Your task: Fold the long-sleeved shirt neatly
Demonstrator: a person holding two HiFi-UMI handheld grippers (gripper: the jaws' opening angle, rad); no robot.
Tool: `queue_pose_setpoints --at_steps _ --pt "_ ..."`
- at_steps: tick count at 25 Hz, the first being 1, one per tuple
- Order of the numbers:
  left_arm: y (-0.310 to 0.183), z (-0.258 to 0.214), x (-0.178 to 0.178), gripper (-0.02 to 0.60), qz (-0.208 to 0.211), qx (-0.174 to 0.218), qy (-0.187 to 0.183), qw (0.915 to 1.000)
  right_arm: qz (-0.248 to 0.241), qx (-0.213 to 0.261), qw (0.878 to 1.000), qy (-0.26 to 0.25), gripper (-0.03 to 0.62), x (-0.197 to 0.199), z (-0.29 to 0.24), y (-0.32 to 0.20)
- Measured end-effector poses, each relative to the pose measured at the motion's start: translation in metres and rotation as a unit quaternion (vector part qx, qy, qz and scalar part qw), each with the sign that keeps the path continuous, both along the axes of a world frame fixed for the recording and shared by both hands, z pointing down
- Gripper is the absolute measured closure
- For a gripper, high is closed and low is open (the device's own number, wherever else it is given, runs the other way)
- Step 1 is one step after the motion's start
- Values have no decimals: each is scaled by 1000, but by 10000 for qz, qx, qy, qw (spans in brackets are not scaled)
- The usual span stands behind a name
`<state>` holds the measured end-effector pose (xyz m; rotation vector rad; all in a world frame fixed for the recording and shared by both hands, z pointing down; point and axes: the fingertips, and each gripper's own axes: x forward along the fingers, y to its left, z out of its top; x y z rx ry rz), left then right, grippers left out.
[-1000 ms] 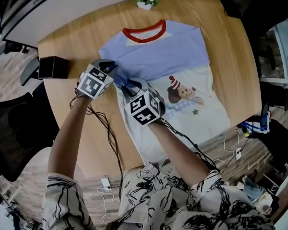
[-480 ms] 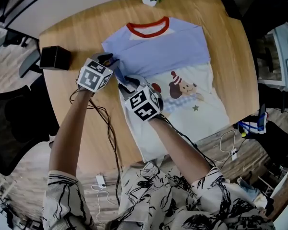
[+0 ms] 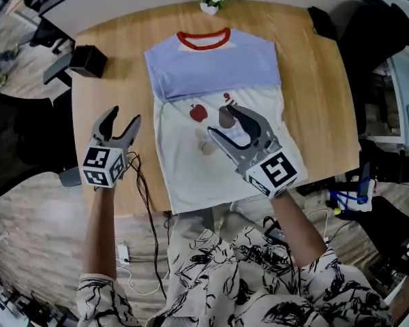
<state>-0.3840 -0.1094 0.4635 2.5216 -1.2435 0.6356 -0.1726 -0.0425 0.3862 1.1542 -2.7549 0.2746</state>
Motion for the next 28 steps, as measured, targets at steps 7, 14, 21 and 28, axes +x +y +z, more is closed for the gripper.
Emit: queue_pose_setpoints --at_steps 7,14,21,28 --pt "173 -26 10 267 -1295 69 51 9915 546 47 9984 146 279 162 1 87" --pt "298 41 29 255 -2083 -804 84 9747 982 -764 9889 808 263 280 77 165" --pt "340 115 29 299 -2701 -1413 -64 9524 1156 -1838 9697 1119 260 332 170 209" --pt "352 155 40 326 -3044 -1922 299 9325 1219 -2696 9517 820 342 333 218 226"
